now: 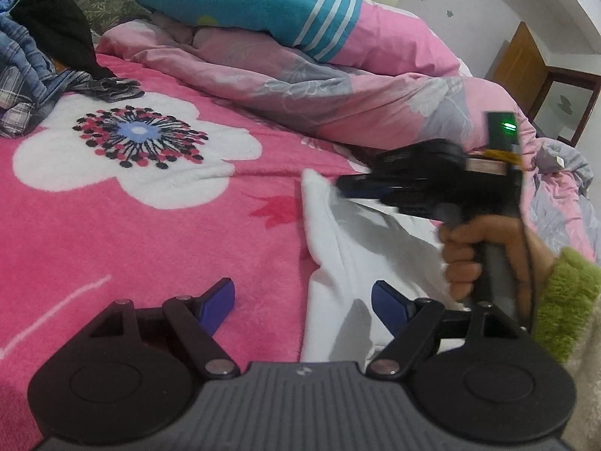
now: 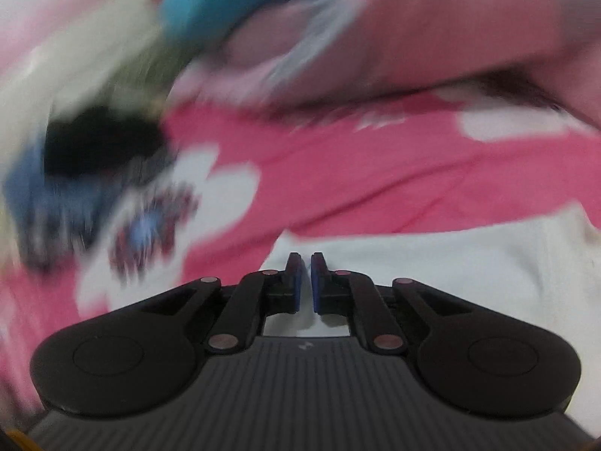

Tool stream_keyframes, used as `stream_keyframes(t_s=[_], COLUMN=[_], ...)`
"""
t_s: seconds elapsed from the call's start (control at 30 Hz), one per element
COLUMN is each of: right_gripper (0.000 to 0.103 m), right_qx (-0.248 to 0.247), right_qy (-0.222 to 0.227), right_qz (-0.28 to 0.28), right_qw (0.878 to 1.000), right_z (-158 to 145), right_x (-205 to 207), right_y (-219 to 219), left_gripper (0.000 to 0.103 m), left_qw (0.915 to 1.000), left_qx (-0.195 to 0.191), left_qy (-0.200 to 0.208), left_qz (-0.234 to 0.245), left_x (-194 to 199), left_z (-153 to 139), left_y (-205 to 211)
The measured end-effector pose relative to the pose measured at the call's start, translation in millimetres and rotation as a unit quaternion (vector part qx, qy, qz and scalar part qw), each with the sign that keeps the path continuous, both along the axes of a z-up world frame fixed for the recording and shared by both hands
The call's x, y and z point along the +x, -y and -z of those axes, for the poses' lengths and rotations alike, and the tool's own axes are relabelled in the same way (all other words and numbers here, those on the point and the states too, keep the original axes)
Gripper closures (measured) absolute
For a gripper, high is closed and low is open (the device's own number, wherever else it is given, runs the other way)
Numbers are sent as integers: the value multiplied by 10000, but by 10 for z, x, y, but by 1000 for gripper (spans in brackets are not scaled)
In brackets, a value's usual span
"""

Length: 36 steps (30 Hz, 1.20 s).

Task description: Fold clothes

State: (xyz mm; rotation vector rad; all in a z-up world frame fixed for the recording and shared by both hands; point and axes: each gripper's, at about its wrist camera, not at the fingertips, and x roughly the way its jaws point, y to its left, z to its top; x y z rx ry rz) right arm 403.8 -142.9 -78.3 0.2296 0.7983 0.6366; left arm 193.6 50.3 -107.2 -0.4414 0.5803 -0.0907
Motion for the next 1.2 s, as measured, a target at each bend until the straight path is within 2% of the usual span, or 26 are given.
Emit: stream_keyframes(t_s=[0.17, 0.33, 0.47, 0.63, 0.73, 0.9, 1.0, 1.1, 1.2], right_gripper=[95, 95, 95, 94, 94, 93, 91, 86, 86], right_qx=[386, 1050, 1434, 1632, 1704, 1647, 1458, 1030, 501], right_qy=[174, 71, 10, -356, -384, 234, 586, 636, 484], right_qz=[203, 477, 714, 1268, 1583, 2212, 2688, 3179, 3393], right_qw=[9989, 9933, 9871, 9778, 9718, 9609, 9503, 9404, 9381], right_z=[-304, -512, -586, -462, -428, -644, -738, -646, -466], right_x=[-359, -1056, -1715, -2569, -3148, -4245, -4819, -5236, -5426], right_y=[410, 856, 1243, 1724, 1968, 2358, 2530, 2589, 2521], left_gripper=[25, 25, 26, 26, 25, 20, 15, 14, 14], left_qw=[9990, 9989, 9978, 9949, 9943, 9929, 9895, 9827, 9752], left_qx=[-413, 42, 241, 785, 869, 936, 1048, 1274, 1576], left_qy=[-81, -459, -618, -641, -622, -637, -646, -649, -661], left_qz=[-160, -87, -76, -22, 48, 356, 763, 1175, 1406], left_x=[-27, -28, -215, -514, -764, -1218, -1523, -1813, -2046], left_z=[-20, -92, -125, -198, -288, -433, -490, -495, -462], left_y=[-127, -39, -41, 35, 50, 91, 207, 375, 509])
